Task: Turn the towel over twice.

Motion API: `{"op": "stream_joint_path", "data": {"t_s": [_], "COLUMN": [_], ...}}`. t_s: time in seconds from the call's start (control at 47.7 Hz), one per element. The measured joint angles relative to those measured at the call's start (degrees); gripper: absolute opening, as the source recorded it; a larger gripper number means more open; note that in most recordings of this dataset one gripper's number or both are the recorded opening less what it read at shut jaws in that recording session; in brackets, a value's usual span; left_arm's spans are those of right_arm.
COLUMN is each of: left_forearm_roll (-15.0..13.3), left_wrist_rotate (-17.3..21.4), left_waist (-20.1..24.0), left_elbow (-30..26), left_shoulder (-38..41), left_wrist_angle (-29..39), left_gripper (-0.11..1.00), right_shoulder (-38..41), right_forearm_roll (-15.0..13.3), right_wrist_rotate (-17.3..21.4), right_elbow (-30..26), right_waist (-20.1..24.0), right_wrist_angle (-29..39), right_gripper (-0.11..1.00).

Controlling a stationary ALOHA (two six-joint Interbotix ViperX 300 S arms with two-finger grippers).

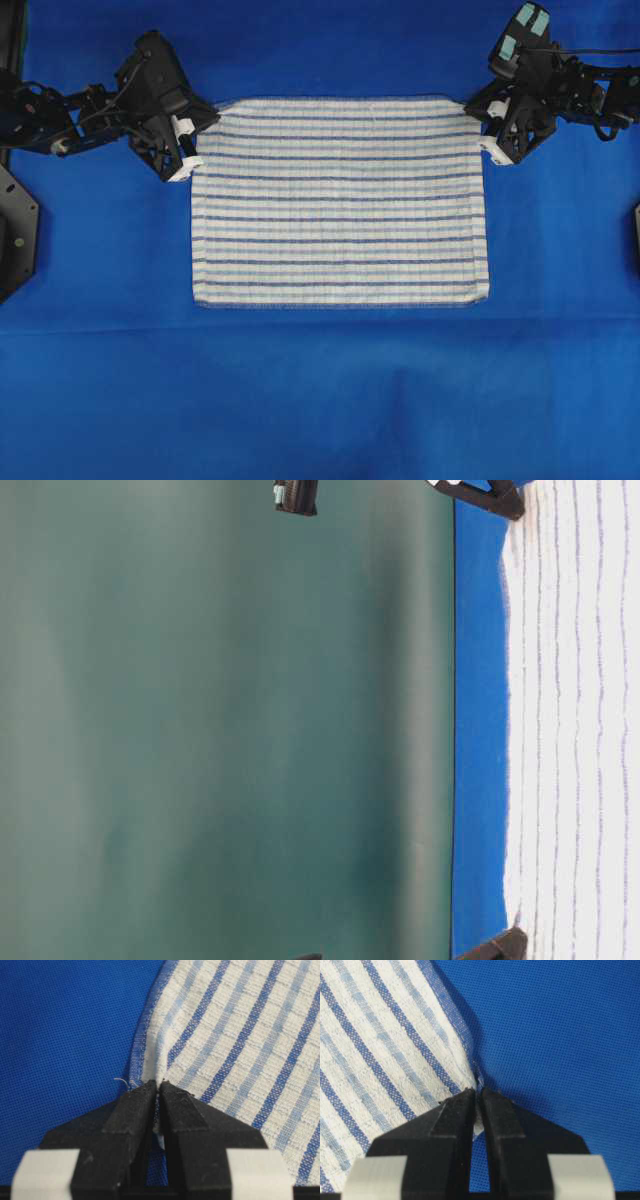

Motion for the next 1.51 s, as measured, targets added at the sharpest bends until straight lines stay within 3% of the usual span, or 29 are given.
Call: {"op": "stream_joint_path", "data": {"t_s": [0.336, 0.608, 0.839, 1.132, 1.51], "left_forearm_roll": [0.0, 0.0, 0.0, 0.0, 0.0], "left_wrist_rotate": [0.1, 0.8, 5.8, 6.4, 6.2], "left_waist": [0.7, 3.8, 5.8, 9.0, 9.3], "left_elbow": [-1.1, -3.1, -4.9, -6.9, -8.3], "left_shoulder": [-0.9, -8.0, -16.3, -25.0, -31.9], "left_wrist_angle": [0.9, 4.2, 7.2, 7.8, 6.9], "left_gripper": [0.02, 0.02, 0.02, 0.02, 0.02], "right_shoulder": [-0.2, -4.6, -11.6, -20.7, -28.6], "right_forearm_roll": [0.0, 0.0, -2.2, -4.7, -7.0], "right_wrist_rotate": [0.1, -0.1, -1.6, -3.2, -3.3], "right_elbow": [-0.5, -2.8, -5.9, -10.5, -14.9], "right_waist": [-0.1, -3.3, -6.9, -7.7, -7.6], "right_wrist_angle": [0.0, 1.1, 6.5, 13.6, 20.2], "right_gripper": [0.08, 0.08, 0.08, 0.08, 0.08]}}
